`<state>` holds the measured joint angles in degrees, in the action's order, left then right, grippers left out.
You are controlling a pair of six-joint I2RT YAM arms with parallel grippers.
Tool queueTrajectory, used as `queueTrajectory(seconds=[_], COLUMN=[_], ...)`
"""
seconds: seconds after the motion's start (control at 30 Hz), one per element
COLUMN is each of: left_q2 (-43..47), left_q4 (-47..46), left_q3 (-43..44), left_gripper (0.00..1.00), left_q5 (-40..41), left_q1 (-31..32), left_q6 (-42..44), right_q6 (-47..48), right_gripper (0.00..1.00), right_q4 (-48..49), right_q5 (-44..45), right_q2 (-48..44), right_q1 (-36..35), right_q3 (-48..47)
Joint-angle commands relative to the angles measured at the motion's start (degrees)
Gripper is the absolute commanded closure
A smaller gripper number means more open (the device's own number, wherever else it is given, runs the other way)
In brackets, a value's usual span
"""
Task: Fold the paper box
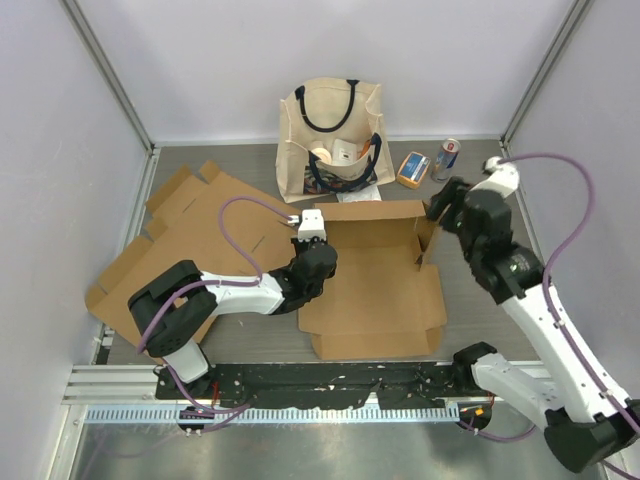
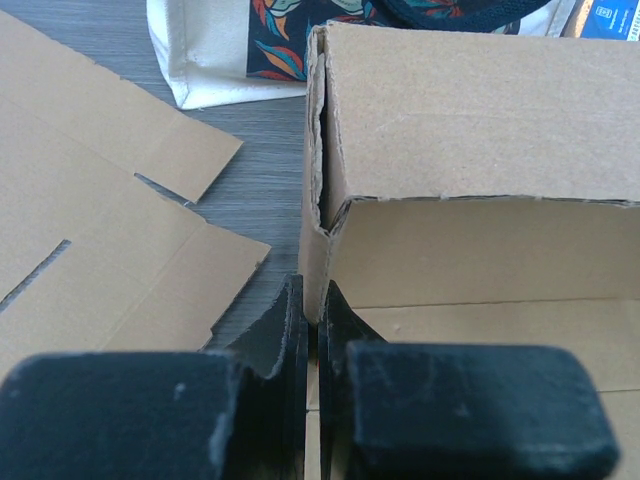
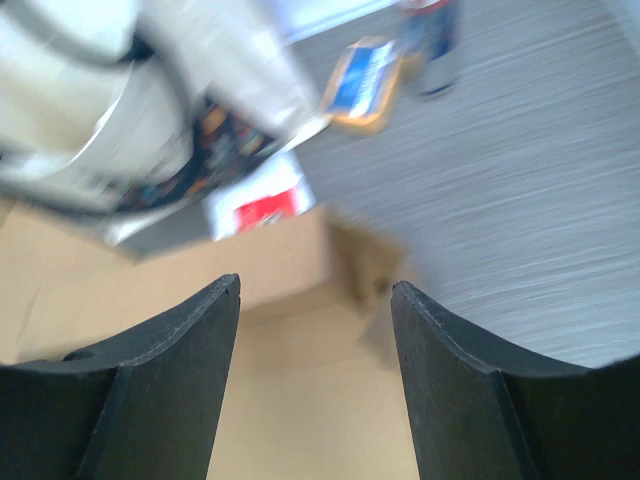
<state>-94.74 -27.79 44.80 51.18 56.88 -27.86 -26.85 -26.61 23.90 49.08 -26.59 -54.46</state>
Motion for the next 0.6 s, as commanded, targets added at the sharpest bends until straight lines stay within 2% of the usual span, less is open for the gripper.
queueTrajectory(seconds=[0.0,0.03,0.07,0.13,0.2,0.37,0.57], left_q2=[-0.01,-0.01,-0.01,-0.01,-0.18,-0.18,-0.89], left_q4=[1.25,1.25,1.42,1.60,1.42,1.25,0.90], left_q3=[-1.55,-1.47,-1.38,-1.38,-1.38,-1.20,-0.76], left_gripper=[1.00,1.00,1.00,1.00,1.00,1.00,1.00], left_q5=[-2.31,-2.31,-2.48,-2.84,-3.10,-3.63,-4.24], left_q1=[0.33,0.33,0.33,0.33,0.33,0.33,0.33], left_q6=[-0.71,-0.71,-0.62,-0.53,-0.44,-0.18,0.17], right_q6=[2.77,0.85,0.75,2.32,3.29,6.37,7.16], right_gripper=[0.33,0.33,0.34,0.36,0.37,0.42,0.48], right_q4=[-4.86,-4.77,-4.24,-2.58,-0.12,16.99,21.33], right_q5=[3.99,2.05,-0.06,-3.33,-1.93,-11.06,-13.52], right_q2=[6.89,10.04,11.81,17.41,20.78,22.55,21.59], right_q1=[15.56,24.39,28.13,31.32,31.60,31.42,28.00], right_q3=[-6.45,-7.41,-7.68,-8.12,-8.30,0.74,6.55])
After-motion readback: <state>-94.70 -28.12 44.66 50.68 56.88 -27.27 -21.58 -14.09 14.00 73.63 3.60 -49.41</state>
